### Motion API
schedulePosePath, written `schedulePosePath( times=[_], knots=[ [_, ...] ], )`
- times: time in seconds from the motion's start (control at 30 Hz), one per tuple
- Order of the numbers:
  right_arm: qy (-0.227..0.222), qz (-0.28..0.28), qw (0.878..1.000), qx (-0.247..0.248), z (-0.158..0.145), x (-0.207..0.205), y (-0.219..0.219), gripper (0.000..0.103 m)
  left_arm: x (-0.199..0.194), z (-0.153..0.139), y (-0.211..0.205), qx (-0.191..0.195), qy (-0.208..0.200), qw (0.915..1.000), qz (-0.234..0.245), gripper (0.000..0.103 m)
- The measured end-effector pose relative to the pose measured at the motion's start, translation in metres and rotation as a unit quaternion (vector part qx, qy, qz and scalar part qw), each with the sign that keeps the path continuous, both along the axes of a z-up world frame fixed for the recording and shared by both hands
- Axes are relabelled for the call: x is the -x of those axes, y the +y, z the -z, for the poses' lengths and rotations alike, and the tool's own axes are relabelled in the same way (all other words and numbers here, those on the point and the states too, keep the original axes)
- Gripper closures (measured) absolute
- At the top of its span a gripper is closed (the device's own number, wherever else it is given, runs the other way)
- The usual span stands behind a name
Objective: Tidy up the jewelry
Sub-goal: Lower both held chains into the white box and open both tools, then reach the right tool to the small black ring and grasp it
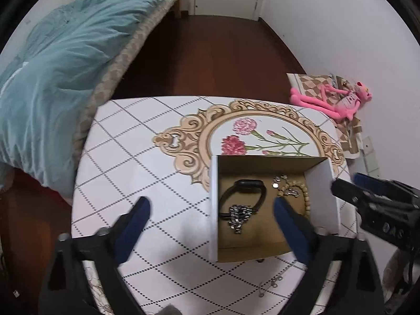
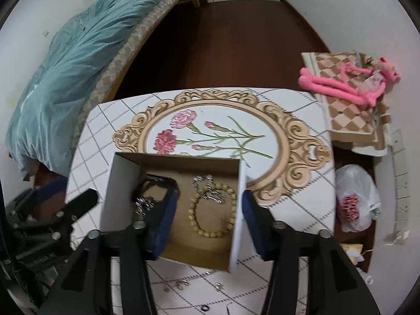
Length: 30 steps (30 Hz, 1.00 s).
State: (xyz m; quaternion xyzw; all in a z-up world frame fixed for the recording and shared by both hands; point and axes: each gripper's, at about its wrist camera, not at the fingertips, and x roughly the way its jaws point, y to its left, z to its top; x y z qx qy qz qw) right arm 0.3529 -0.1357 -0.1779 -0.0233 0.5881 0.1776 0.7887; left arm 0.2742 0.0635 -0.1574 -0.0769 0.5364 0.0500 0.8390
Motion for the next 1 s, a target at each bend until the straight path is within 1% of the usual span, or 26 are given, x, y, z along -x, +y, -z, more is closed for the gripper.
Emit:
schedulePosePath(
  times=[0.03, 0.07, 0.13, 0.23, 0.33, 0.5, 0.6, 0.8, 1.0],
  knots=[
    [-0.011, 0.000, 1.000, 0.016, -0.002, 0.005, -0.001, 0.031, 0.003, -0.001, 0.000, -0.010, -0.005, 0.9999, -0.002, 0.001],
    [-0.024, 0.001, 0.999, 0.035, -0.004, 0.011, -0.002, 0.018, 0.006, -0.001, 0.000, -0.021, -0.009, 0.9997, -0.006, 0.001],
    [-0.040, 0.006, 0.997, 0.065, -0.003, 0.022, -0.004, 0.007, 0.013, -0.001, -0.001, -0.038, -0.016, 0.9991, -0.013, 0.001],
    [-0.036, 0.013, 0.996, 0.082, 0.003, 0.036, -0.006, 0.007, 0.021, 0.003, -0.003, -0.040, -0.015, 0.9990, -0.015, 0.001],
    [-0.043, 0.023, 0.995, 0.090, 0.009, 0.049, -0.010, 0.001, 0.028, 0.005, -0.007, -0.043, -0.014, 0.9989, -0.015, 0.001],
    [-0.046, 0.038, 0.995, 0.079, 0.007, 0.064, -0.016, 0.001, 0.043, 0.002, -0.013, -0.042, -0.018, 0.9988, -0.018, 0.001],
    [-0.062, 0.046, 0.994, 0.074, -0.003, 0.076, -0.021, 0.001, 0.056, -0.007, -0.017, -0.049, -0.032, 0.9980, -0.023, 0.001],
    [-0.112, 0.063, 0.989, 0.075, -0.034, 0.105, -0.031, 0.001, 0.084, -0.033, -0.028, -0.061, -0.068, 0.9956, -0.022, 0.001],
    [-0.162, 0.078, 0.981, 0.068, -0.074, 0.136, -0.040, 0.001, 0.113, -0.065, -0.034, -0.061, -0.103, 0.9924, -0.027, 0.001]
  ],
)
